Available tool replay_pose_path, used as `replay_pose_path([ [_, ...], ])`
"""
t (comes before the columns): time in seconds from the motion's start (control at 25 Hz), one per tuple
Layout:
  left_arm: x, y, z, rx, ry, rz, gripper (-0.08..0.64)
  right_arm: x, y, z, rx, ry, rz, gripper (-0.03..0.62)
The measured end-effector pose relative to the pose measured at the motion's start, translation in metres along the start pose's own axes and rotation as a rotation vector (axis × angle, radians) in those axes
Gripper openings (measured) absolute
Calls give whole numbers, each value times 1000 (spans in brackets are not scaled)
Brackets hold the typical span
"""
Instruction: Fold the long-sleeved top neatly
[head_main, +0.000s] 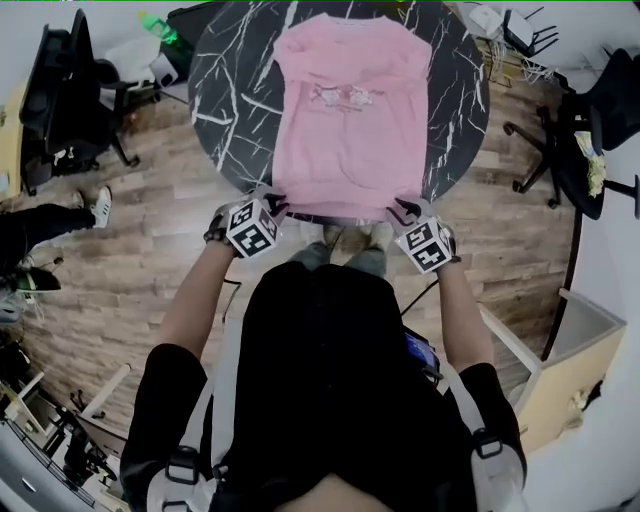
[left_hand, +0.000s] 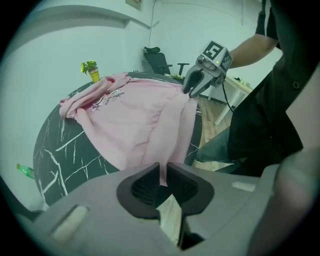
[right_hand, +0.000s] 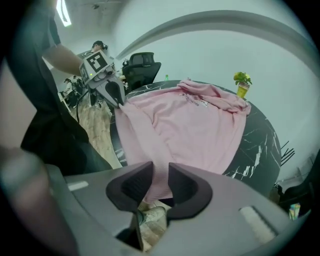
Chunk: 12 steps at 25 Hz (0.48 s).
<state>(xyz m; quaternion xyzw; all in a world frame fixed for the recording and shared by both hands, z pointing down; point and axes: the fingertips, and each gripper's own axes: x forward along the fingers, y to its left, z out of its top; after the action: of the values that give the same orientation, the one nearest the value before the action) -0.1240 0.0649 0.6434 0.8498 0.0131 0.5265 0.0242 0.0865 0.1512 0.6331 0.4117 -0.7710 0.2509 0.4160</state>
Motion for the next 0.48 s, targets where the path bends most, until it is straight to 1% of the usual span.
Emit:
replay_pose_path([
  [0.04, 0, 1, -1, 2, 3, -4, 33, 0, -1, -1, -7, 10, -14, 99],
  [0.08, 0, 1, -2, 7, 6, -11, 17, -1, -1, -3, -20, 21, -26, 85],
  [0.2, 0, -4, -3, 14, 2, -36, 15, -2, 1, -12, -52, 43, -49, 29],
  [0.4, -12, -13, -5, 36, -7, -41, 14, -17, 6, -16, -38, 9, -62, 20],
  [0.48, -17, -16, -9, 30, -11, -46, 14, -22, 9, -21, -24, 2, -60, 18],
])
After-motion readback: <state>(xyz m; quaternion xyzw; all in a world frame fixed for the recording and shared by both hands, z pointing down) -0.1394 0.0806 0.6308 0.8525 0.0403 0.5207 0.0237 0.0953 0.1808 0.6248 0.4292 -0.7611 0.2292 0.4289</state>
